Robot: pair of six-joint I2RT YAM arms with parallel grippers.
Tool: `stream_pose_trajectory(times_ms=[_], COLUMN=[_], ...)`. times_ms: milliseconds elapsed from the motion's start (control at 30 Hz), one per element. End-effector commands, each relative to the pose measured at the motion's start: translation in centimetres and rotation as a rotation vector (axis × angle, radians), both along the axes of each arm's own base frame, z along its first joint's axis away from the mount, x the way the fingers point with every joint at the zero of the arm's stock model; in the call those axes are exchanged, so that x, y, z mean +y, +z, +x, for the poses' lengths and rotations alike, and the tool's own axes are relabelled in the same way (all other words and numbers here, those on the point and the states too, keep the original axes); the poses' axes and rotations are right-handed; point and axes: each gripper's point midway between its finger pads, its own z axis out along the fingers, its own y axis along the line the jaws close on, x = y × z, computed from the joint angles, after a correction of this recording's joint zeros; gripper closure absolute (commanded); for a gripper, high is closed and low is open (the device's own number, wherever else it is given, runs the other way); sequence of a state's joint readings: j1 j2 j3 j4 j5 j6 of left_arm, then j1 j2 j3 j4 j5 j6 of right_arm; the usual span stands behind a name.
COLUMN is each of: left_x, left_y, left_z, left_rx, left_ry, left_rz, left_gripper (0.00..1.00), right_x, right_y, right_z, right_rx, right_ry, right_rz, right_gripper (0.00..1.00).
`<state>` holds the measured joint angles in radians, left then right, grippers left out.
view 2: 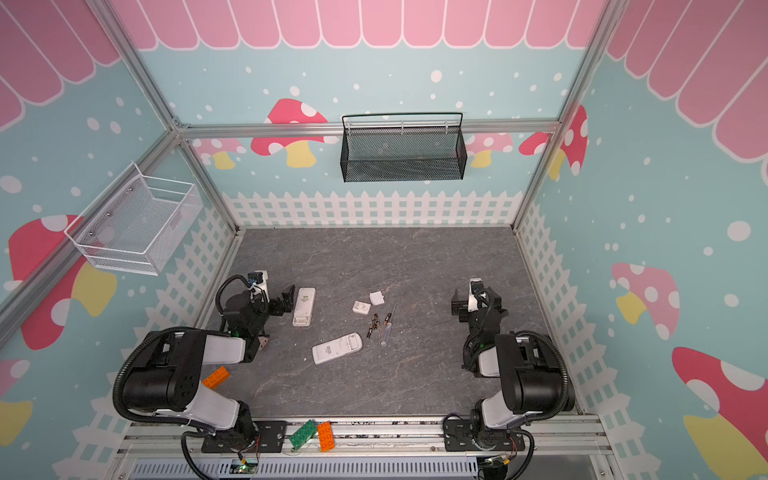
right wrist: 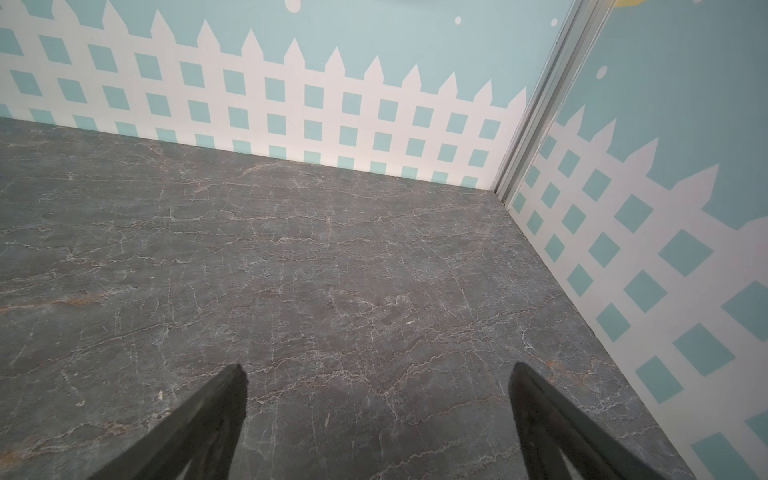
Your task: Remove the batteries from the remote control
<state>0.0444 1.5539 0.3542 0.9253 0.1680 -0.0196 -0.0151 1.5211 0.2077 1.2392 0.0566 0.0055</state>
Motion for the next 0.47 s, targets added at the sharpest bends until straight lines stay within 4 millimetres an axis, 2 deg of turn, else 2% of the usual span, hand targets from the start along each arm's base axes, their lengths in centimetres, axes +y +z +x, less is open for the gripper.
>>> stream_pose_trajectory(times_ms=[0, 367, 433], left_x=[0.3, 0.4, 0.4], left_y=[1.4, 1.3, 1.3], left_z=[0.5, 0.6, 0.5], left_rx=[-0.043, -0.035, -0.034], left_ry=[0.018, 0.021, 0.021], left_rz=[-0.004, -0.003, -0.001], left_gripper=[0.0, 0.0, 0.0], right_x=[0.0, 0.1, 1.1], right_y=[1.3, 1.4, 1.6], right_z=[0.2, 0.2, -0.3], right_rx=[-0.051, -0.053, -0.071], right_ry=[0.006, 0.009, 0.068], right_rz=[0.002, 0.002, -0.016], right_gripper=[0.01, 0.01, 0.01])
